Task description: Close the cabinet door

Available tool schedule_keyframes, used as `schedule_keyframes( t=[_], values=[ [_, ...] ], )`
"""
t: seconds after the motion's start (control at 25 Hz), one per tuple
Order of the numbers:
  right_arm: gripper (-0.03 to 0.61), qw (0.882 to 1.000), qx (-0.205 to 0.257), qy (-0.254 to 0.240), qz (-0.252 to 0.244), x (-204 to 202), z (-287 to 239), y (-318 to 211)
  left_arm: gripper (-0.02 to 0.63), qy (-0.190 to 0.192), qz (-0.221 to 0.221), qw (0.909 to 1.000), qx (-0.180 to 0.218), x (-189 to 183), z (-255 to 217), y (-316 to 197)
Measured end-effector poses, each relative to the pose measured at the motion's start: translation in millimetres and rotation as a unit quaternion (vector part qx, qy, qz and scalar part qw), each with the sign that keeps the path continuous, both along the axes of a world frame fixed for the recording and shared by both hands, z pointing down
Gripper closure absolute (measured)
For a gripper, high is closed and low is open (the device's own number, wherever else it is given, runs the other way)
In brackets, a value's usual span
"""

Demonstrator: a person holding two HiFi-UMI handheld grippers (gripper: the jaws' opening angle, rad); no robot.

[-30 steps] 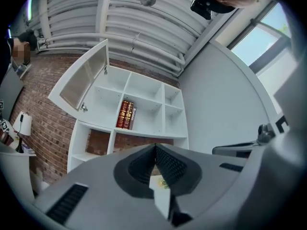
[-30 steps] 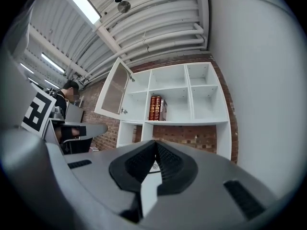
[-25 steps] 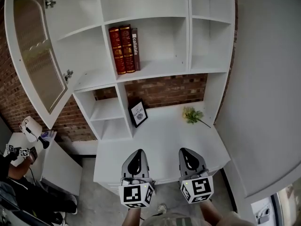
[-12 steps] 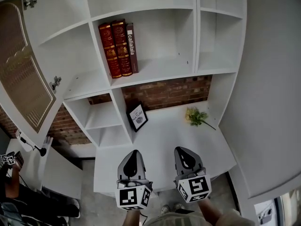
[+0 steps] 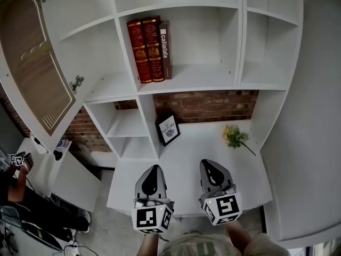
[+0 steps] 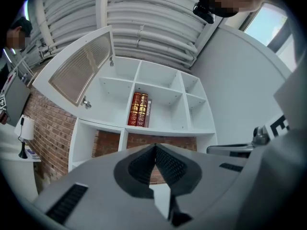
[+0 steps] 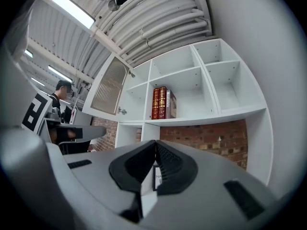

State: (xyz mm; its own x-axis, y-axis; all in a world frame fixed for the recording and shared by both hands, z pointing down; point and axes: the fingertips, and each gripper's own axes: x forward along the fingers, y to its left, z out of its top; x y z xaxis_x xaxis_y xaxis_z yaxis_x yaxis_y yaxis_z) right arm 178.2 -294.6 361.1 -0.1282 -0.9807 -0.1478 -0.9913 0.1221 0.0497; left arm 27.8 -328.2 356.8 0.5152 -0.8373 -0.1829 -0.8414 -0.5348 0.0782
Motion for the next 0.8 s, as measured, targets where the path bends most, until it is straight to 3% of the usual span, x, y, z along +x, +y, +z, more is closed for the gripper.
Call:
schedule_keyframes(
  t=[0.2, 0.36, 0.52, 0.72, 0.76, 0.8],
  values=[
    [0.561, 0.999, 0.001, -0.011, -0.052, -11, -5, -17, 0.601, 0.004, -0.043, 0.9991, -0.001, -15, -2, -2],
    [0.561, 0.99, 0.02, -0.006, -0.138, -59, -25, -43, 0.601, 0.007, -0.107, 0.9942, 0.003, -53, -7, 6],
    [0.561, 0.965, 0.057, -0.009, -0.258, -145, -63, -67, 0.601, 0.01, -0.189, 0.9819, 0.005, -110, -8, 22],
    [0.558, 0.928, 0.106, -0.027, -0.356, -252, -123, -78, 0.601, -0.01, -0.263, 0.9648, 0.002, -170, -9, 50],
    [0.545, 0.918, 0.107, -0.028, -0.38, -276, -132, -78, 0.601, -0.011, -0.277, 0.9609, 0.002, -181, -8, 58],
    [0.479, 0.908, 0.109, -0.028, -0.404, -300, -140, -76, 0.601, -0.01, -0.291, 0.9568, 0.001, -190, -6, 65]
  ],
)
